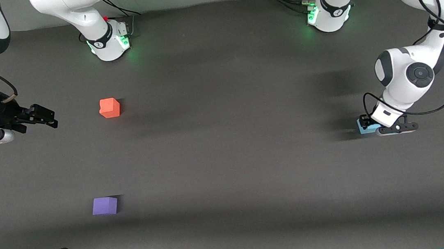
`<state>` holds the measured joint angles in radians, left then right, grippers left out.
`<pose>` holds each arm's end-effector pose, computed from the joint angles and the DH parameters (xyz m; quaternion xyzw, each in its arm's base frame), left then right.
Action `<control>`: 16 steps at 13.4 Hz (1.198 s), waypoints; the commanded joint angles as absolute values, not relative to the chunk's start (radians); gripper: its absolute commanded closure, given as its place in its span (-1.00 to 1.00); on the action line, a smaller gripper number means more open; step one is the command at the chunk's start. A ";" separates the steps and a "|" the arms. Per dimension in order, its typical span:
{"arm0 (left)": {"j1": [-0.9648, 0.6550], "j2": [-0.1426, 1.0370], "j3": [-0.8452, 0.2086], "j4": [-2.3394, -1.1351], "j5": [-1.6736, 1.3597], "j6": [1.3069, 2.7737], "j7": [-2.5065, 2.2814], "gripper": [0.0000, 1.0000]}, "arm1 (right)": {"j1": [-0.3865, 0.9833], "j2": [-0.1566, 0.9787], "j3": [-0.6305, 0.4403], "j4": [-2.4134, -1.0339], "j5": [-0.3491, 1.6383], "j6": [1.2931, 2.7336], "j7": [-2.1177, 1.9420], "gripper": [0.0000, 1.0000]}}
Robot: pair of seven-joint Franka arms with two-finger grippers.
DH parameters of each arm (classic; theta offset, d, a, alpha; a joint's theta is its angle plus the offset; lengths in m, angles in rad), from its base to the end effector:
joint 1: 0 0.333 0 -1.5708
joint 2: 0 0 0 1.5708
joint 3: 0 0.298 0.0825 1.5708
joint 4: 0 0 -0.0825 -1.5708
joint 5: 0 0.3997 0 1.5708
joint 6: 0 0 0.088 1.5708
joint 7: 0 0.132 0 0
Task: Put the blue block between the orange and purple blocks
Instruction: 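Lift the blue cube and carry it toward mid-table with the left gripper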
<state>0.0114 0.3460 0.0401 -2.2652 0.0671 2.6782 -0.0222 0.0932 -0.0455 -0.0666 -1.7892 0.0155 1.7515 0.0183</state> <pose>0.5480 0.0280 0.1566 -0.9992 -0.0059 -0.0331 0.0232 0.5656 0.0163 0.5156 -0.9999 -0.0028 -0.0036 0.0092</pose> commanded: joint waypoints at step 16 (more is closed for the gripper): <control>-0.684 0.688 -0.127 -1.447 0.139 2.117 -0.941 0.04 | 0.095 -0.040 -0.071 -1.778 0.006 1.753 -0.005 -1.00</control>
